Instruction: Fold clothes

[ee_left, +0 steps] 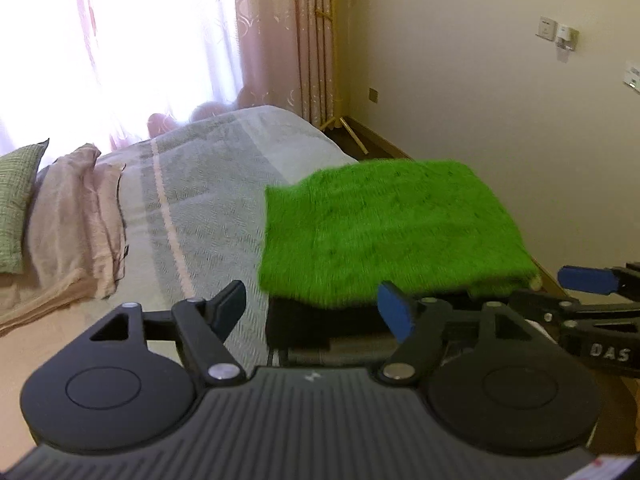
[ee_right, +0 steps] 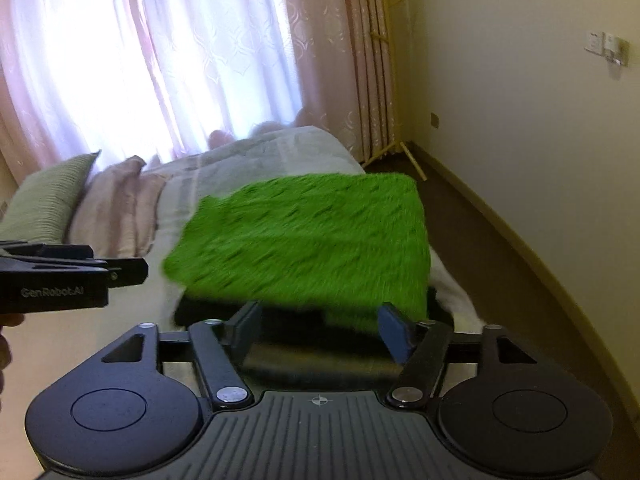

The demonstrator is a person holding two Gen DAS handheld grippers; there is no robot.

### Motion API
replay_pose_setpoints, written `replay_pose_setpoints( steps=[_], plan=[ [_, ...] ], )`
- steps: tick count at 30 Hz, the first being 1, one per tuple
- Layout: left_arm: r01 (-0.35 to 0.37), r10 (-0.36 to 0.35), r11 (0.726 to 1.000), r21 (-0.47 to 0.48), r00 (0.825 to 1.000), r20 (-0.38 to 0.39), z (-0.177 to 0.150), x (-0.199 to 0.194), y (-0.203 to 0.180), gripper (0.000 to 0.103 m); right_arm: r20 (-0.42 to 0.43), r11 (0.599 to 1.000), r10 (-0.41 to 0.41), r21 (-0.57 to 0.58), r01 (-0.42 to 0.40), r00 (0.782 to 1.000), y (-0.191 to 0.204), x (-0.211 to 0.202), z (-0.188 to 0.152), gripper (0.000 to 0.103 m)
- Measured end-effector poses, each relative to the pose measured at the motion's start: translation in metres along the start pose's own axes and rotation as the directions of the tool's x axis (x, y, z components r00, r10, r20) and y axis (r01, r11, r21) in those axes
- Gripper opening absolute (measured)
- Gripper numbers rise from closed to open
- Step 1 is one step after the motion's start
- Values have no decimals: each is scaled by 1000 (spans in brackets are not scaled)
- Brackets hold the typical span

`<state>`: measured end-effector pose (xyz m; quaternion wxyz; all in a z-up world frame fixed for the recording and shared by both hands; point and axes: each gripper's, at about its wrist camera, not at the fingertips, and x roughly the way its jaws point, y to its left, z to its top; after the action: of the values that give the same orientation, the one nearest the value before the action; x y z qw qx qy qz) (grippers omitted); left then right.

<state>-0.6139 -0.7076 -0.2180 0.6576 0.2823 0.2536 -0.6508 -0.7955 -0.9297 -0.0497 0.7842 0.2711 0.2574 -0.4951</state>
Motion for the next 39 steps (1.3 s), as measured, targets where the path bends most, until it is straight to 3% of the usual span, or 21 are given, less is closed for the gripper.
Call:
replay_pose_setpoints(
  steps=[5,9,20,26,31,39],
  plan=[
    [22,-22,1000,-1,999,-23,-44,-61,12,83,-49,996,-28,86,32,998,21,-60,-40,68],
    [33,-33,999,11,999,-28,-77,-105,23,86,-41,992,-27,120,31,999,43,-102,-70,68],
    [44,-44,998,46,999,-2,-155,-192,46,101,-50,985,-114,128,119,992,100,-173,-139,68],
    [49,-49,999,12,998,42,-168,-235,52,101,0,989,-66,133,66,998,107,-203,-140,68],
    [12,-12,1000,-8,997,79,-172,-269,41,102,39,996,-70,57,68,997,111,-228,-139,68],
    [6,-3,999,-51,998,57,-190,-297,0,102,44,999,-51,13,50,998,82,-265,-156,68]
  ],
)
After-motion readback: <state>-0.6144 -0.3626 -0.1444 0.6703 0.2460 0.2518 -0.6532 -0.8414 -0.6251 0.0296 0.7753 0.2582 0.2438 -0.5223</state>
